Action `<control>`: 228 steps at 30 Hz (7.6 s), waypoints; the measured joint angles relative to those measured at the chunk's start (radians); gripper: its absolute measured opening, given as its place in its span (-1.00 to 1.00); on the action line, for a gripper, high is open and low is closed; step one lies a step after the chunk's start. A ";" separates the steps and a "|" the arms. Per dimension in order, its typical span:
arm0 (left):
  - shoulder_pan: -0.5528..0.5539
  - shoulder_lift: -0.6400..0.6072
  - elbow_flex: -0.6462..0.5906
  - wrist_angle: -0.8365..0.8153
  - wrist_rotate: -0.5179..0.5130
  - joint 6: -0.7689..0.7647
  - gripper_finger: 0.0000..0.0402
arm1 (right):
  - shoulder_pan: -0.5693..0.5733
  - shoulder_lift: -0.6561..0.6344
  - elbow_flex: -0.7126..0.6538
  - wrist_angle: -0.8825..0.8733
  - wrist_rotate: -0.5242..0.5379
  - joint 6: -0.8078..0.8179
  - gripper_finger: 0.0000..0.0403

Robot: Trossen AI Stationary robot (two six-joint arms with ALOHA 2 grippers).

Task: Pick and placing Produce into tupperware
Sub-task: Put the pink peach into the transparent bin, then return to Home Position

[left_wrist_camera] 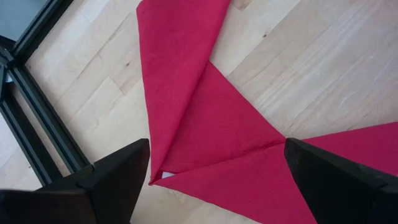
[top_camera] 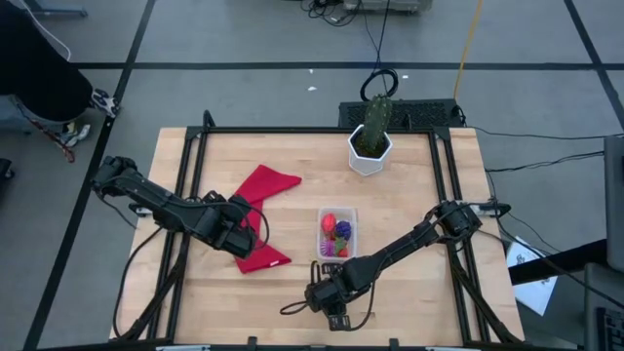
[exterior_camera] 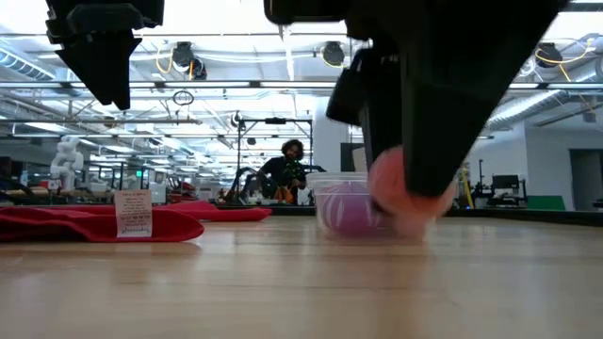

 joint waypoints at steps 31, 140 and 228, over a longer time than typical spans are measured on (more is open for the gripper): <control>-0.039 0.000 0.000 0.011 -0.008 0.000 0.89 | -0.157 -0.116 0.241 -0.419 0.215 -0.310 -0.38; -0.449 0.061 -0.006 0.561 -0.485 0.265 0.89 | 0.421 -0.905 -0.557 0.155 0.713 0.010 -0.07; 0.448 -0.993 -1.032 1.631 0.410 0.997 0.89 | -0.274 -2.164 -1.260 0.317 -0.025 -0.359 -0.07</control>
